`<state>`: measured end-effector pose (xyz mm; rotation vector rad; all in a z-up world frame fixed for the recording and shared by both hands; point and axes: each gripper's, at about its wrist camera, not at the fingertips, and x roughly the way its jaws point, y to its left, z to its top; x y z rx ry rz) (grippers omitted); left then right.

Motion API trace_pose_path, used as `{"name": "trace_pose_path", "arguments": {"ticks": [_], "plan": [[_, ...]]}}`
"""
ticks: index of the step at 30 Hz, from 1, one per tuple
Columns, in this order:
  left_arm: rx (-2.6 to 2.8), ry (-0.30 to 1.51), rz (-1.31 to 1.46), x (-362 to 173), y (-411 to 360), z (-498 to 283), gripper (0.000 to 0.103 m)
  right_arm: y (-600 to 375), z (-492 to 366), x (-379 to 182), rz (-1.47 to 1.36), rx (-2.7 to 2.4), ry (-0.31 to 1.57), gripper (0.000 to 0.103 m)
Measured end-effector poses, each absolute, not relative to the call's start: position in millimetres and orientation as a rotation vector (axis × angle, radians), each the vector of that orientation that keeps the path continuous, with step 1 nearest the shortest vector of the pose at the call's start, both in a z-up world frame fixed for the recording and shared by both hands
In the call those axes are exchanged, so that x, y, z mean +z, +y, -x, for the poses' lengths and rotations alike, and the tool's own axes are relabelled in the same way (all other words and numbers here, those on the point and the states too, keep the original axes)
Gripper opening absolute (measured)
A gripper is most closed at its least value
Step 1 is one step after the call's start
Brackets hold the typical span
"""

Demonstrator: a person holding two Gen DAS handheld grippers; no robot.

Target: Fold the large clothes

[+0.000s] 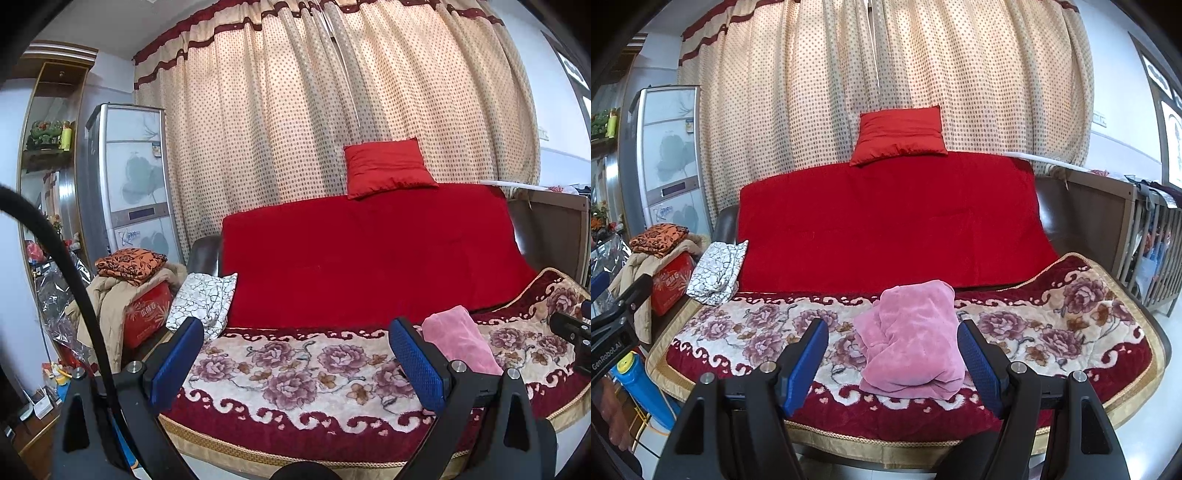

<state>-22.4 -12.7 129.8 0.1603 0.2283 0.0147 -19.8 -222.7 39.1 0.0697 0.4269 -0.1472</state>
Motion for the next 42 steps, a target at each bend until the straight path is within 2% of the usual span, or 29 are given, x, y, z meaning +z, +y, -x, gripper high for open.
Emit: {"name": "trace_pose_path", "arguments": {"ticks": [16,29,42], "plan": [[-0.024,0.299,-0.162,113.5,-36.9,-23.6,0.1,-238.0,-19.4,37.0,-0.076,-0.158,0.445,0.076],[-0.062,0.388,-0.176,84.6,-58.2,-75.7,0.1,-246.5,-71.7,-5.8,-0.084,-0.149,0.567,0.076],[-0.139,0.551,-0.28,31.3,-126.6,-128.1,0.1,-295.7,-111.1,-60.0,-0.173,-0.171,0.694,0.076]]}}
